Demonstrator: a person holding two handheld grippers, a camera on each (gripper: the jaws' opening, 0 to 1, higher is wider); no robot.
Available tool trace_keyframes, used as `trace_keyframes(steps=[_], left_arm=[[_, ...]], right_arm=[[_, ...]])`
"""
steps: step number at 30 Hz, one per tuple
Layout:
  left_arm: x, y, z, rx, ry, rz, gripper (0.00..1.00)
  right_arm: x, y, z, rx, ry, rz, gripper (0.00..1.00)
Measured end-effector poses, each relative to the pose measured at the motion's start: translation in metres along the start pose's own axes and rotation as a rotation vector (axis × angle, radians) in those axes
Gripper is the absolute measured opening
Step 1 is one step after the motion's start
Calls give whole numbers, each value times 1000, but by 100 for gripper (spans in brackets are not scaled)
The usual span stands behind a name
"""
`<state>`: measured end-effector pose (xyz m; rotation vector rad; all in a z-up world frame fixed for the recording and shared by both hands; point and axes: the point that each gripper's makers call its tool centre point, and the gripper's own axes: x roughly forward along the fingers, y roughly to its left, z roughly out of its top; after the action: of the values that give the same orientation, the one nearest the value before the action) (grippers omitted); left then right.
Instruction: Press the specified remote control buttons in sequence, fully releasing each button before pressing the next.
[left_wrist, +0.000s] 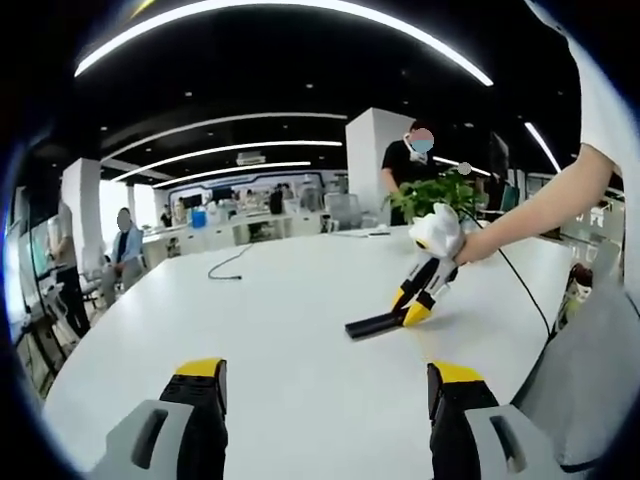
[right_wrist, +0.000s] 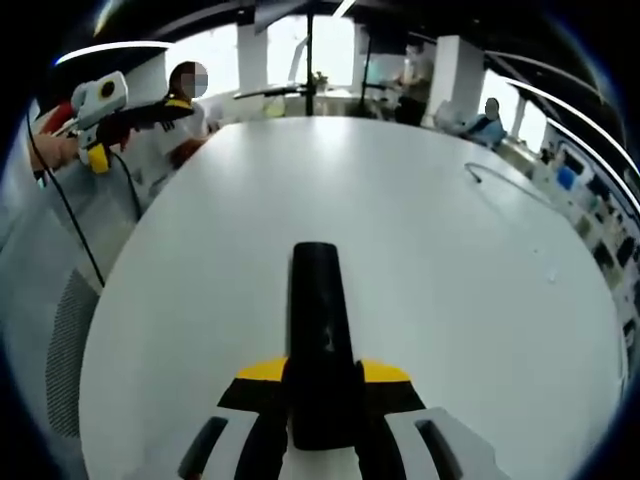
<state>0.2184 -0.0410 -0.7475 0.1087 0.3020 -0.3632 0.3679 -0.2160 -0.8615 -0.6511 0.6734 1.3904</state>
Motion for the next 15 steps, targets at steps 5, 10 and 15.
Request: trace_keyframes(steps=[5,10,15], left_arm=[[1,0,-2,3,12,-1,86],[1,0,-4,3,21,-3,85],[1,2,-4,-4,21,4,85]], right_arm=[[1,-1,0,-4,-2,4,22],[1,-4,1,-7,-6,5,22],[2,-7,2,-4,-1,1,22]])
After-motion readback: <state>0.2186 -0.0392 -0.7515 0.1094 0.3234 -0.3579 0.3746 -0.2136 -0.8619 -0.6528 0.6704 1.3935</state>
